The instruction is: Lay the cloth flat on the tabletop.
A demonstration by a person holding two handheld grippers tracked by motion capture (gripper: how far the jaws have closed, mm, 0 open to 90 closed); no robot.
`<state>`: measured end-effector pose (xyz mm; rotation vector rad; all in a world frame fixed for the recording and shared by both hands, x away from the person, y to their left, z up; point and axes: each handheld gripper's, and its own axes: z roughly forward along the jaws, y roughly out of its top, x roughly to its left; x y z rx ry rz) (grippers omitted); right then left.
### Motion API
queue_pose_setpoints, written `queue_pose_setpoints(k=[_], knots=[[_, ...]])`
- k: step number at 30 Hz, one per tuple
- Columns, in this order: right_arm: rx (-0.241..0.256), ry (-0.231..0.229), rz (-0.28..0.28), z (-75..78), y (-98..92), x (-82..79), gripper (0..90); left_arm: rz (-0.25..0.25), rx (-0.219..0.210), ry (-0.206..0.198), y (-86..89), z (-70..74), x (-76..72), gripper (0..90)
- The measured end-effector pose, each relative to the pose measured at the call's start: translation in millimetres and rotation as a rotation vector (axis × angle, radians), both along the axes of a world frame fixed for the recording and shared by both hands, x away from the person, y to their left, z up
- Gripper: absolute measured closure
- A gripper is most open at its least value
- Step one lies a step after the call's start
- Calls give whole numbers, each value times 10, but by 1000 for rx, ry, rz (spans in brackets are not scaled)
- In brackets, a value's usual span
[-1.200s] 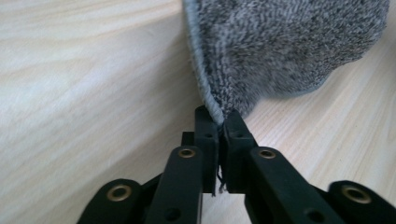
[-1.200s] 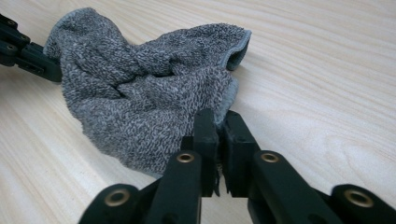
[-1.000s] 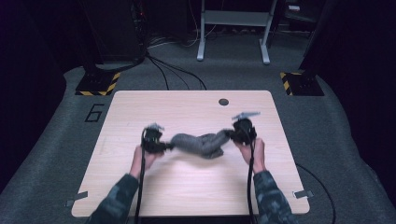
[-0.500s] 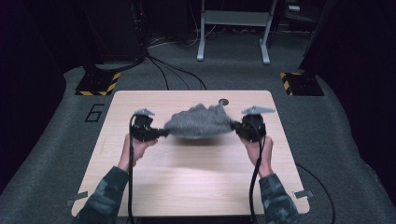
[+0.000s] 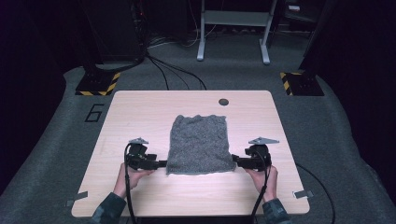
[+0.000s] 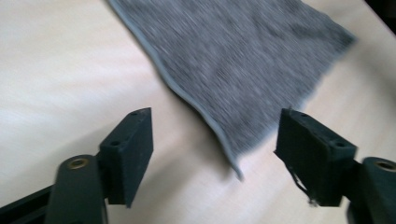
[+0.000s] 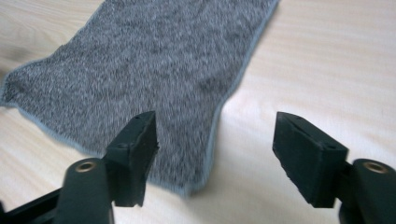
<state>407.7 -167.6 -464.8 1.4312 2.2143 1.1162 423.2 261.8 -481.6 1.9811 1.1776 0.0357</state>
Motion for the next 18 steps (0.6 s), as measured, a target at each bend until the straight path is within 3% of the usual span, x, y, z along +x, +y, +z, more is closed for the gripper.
queue_pose_setpoints(k=[4, 7, 8, 9, 10, 11, 12, 13, 18], knots=[[-23, -18, 18, 8, 115, 139, 287, 22, 36, -8, -72, 0, 143, 239], [-81, -2, 44, -127, 290, 287, 326, 44, 67, -13, -206, -59, 224, 227], [-114, -8, 33, -161, 342, 298, 351, 41, 122, -25, -291, -96, 253, 226], [-114, -8, 33, -161, 342, 298, 351, 41, 122, -25, -291, -96, 253, 226], [-146, -5, 42, -194, 378, 310, 354, 32, 144, -23, -328, -112, 262, 226], [-175, 0, 42, -243, 420, 315, 370, 29, 191, -43, -373, -142, 272, 224], [-175, 0, 42, -243, 420, 315, 370, 29, 191, -43, -373, -142, 272, 226], [-205, 4, 20, -283, 429, 308, 355, 27, 225, -56, -410, -173, 267, 223], [-221, 18, -11, -356, 371, 289, 349, 14, 282, -71, -466, -219, 235, 227]])
